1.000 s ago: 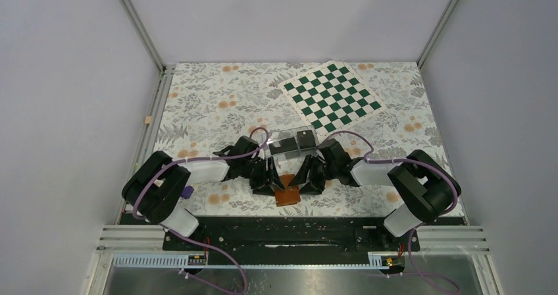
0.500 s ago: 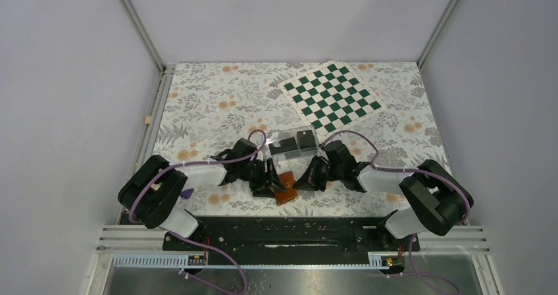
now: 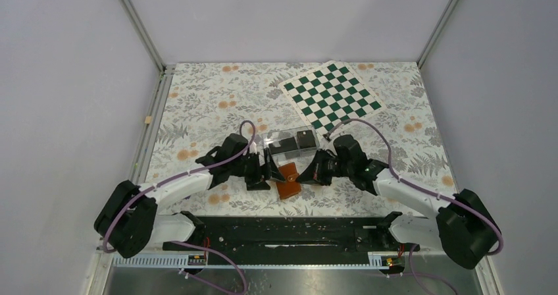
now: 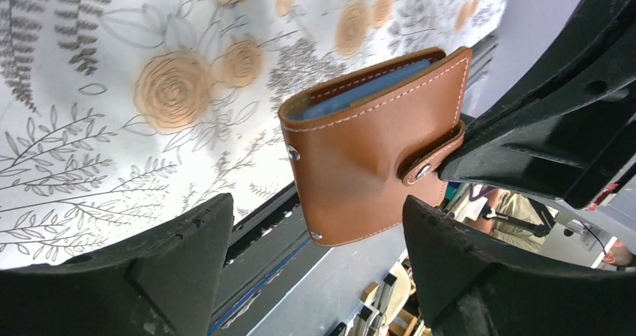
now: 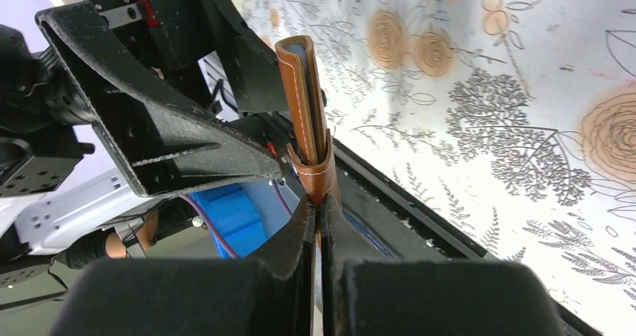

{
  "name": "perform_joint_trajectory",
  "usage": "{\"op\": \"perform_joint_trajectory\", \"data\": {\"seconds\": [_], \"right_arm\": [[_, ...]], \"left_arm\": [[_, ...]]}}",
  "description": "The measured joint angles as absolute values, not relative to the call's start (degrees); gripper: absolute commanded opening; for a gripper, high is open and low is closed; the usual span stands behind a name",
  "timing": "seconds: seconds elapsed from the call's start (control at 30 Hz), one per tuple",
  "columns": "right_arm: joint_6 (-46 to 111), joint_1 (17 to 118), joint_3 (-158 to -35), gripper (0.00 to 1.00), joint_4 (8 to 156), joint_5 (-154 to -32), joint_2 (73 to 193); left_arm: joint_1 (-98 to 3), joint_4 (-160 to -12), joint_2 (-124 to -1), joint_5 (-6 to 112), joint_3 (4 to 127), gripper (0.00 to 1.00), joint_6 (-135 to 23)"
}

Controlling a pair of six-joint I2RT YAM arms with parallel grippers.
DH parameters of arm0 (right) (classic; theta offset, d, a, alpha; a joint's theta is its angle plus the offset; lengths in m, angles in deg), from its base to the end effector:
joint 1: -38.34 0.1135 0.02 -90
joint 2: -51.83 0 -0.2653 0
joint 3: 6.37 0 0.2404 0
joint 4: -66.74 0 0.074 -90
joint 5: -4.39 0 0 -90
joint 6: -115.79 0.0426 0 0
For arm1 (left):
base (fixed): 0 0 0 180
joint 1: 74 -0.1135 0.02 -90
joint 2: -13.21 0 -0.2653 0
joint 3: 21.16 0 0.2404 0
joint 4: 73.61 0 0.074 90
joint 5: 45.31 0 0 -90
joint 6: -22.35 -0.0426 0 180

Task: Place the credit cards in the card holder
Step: Open the card holder at the center of the board.

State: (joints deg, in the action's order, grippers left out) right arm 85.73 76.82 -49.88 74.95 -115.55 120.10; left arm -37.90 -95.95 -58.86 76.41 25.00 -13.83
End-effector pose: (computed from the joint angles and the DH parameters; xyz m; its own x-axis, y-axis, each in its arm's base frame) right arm 0.1693 0.1617 0.1989 -0.9638 0.1920 -0.1852 -0.0656 0.5024 0.8622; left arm 0.1710 -0.1524 0.1786 -0.9887 -0.1288 -0.0765 -0.0237 0.6388 -0.7690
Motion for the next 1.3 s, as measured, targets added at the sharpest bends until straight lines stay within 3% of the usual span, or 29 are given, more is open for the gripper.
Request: {"op": "perform_joint_trajectory", "data": {"seconds": [0.2, 0.57, 0.8, 0.93, 1.03, 1.07, 1.23, 1.3], "right_arm": [[84.7, 76.3, -54.0, 0.00, 79.4, -115.2, 114.1], [88.3, 72.2, -60.5, 0.00, 80.8, -116.8, 110.0], [92.6, 71.0, -60.5, 0.00, 79.6, -118.2, 109.5], [94.0, 70.9, -60.5, 0.00, 78.2, -118.5, 109.1], [94.8, 70.7, -60.5, 0.00, 77.5, -119.2, 109.1], [94.9, 70.7, -60.5, 0.05, 77.4, -119.2, 109.1], [94.0, 70.6, -61.0, 0.62, 79.3, -119.1, 109.1], [90.8, 70.5, -63.2, 0.74, 84.3, -117.8, 109.1]], "left_arm": [[-39.1, -92.0, -52.8, 78.4, 25.5, 0.90, -12.5], [-39.2, -67.6, -50.0, 86.7, 24.0, 0.81, -1.7], [-39.4, -57.9, -47.3, 88.4, 21.2, 0.51, 3.4], [-39.5, -56.8, -46.9, 88.5, 20.9, 0.26, 4.7], [-39.5, -56.6, -46.9, 88.5, 20.9, 0.00, 5.2], [-39.5, -56.9, -46.9, 88.5, 20.9, 0.00, 5.2], [-39.5, -61.7, -46.7, 88.2, 21.6, 0.00, 3.1], [-39.4, -69.2, -46.1, 87.2, 23.7, 0.00, -0.4]]}}
